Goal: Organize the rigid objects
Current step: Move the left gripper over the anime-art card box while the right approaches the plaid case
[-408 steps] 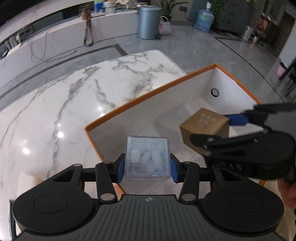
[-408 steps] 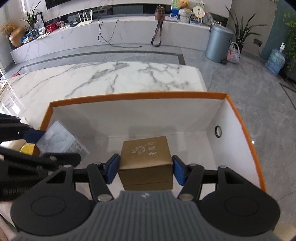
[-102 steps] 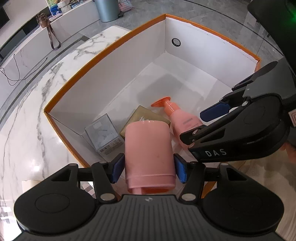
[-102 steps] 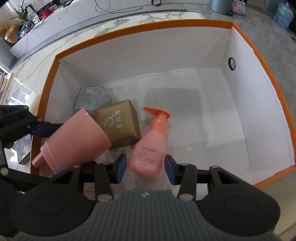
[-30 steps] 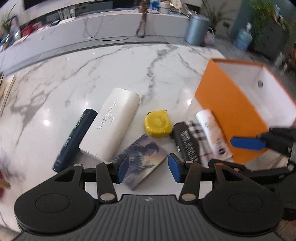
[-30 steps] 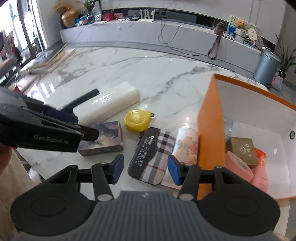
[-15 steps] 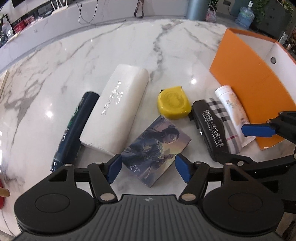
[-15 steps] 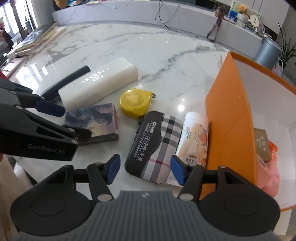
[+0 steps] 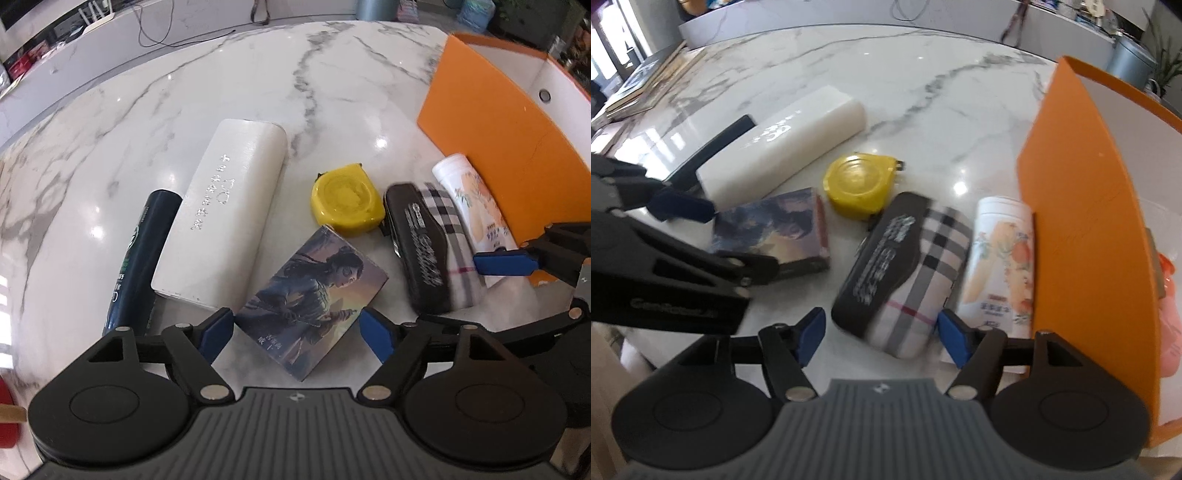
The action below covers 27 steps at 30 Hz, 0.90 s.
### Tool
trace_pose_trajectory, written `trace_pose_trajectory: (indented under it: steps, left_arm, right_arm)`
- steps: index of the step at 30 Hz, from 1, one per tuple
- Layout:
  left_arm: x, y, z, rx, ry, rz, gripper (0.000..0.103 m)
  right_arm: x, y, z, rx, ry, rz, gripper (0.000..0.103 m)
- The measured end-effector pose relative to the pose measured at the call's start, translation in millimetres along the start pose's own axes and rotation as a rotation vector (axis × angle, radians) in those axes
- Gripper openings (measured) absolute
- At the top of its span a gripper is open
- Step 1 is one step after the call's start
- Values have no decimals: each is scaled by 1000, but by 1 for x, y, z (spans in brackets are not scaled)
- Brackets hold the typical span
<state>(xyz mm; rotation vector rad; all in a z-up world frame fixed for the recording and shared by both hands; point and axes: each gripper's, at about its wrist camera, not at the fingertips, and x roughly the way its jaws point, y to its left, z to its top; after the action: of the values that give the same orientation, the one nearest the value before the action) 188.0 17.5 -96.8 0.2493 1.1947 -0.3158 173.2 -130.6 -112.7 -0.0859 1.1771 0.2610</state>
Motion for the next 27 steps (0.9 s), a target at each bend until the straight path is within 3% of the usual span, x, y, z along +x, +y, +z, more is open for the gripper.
trace_pose_trajectory:
  steps: [5,6,8,11,14,19,23,27]
  left_arm:
    - [2,-1,-3,17,22,2,83]
    - [4,1,-4,9,42,-6,74]
    - [10,4,-6,-14,98,-59,65]
    - [6,5,-8,-24,93,-77,65]
    - [-7,6,-7,-23,15,-30,66]
    - [-23,-9,-2,90,-88,-18,75]
    - [-13,-21,4,224,-95,27,80]
    - [4,-17,12,245,-48,-14,83]
  right_arm:
    - [2,7,-4,-26,31,63,56]
    - [3,8,-5,-25,40,72,56]
    - [2,11,-8,-41,38,69,55]
    - [-1,9,-9,-37,47,63,55]
    - [-3,4,-10,-29,47,37,56]
    - [-10,-1,-8,-29,32,31,57]
    - [-12,2,-3,-47,19,33,62]
    - [-10,7,-1,-79,11,15,62]
